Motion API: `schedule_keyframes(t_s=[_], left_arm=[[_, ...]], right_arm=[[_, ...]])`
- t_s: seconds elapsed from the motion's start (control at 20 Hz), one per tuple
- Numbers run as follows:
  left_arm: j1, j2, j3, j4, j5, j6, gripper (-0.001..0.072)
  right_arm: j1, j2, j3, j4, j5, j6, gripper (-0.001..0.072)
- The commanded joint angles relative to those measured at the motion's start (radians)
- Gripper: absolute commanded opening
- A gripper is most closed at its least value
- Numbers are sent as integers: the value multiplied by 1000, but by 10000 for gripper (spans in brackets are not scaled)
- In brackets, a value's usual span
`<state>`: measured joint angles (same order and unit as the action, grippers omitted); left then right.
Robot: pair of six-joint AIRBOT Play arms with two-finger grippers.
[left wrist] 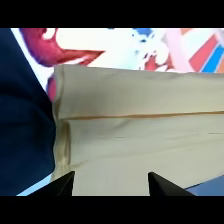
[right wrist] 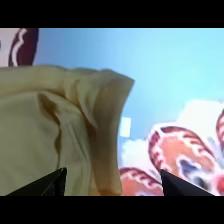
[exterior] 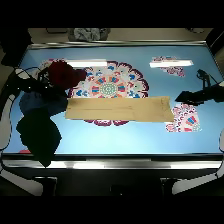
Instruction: Fold the shirts.
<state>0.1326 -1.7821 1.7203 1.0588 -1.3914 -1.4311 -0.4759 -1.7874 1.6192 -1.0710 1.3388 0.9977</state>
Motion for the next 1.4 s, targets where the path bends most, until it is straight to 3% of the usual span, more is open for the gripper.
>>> schedule_keyframes(t_s=[0.0,0.25,0.45,0.5,0.55,0.6,0.65,0.7,0.75,0.8,1.0,1.25,1.35], left_arm=[[-5,121,10,3,5,18,532],[-70,245,10,3,5,17,533],[-156,269,10,3,5,18,533],[-177,266,10,3,5,18,533],[-201,261,8,3,15,18,533],[-223,259,1,3,37,18,532],[-249,256,-13,3,70,18,508],[-276,250,-32,2,103,18,357],[-310,238,-53,2,134,18,75],[-346,219,-71,-4,159,18,26],[-507,83,-113,-202,260,17,25],[-649,-84,-112,-545,476,17,23],[-687,-139,-89,-566,505,16,22]], right_arm=[[-71,-61,9,-37,187,-12,719],[-27,-213,9,189,153,-7,719],[81,-246,10,201,126,13,710],[105,-243,10,209,117,21,610],[126,-237,12,215,117,20,333],[139,-221,12,216,119,20,108],[145,-196,12,217,120,14,50],[149,-158,12,217,119,9,49],[150,-116,12,217,120,8,48],[150,-68,12,217,122,8,48],[150,135,12,209,128,41,47],[150,338,12,200,206,92,47],[150,412,12,170,232,109,47]])
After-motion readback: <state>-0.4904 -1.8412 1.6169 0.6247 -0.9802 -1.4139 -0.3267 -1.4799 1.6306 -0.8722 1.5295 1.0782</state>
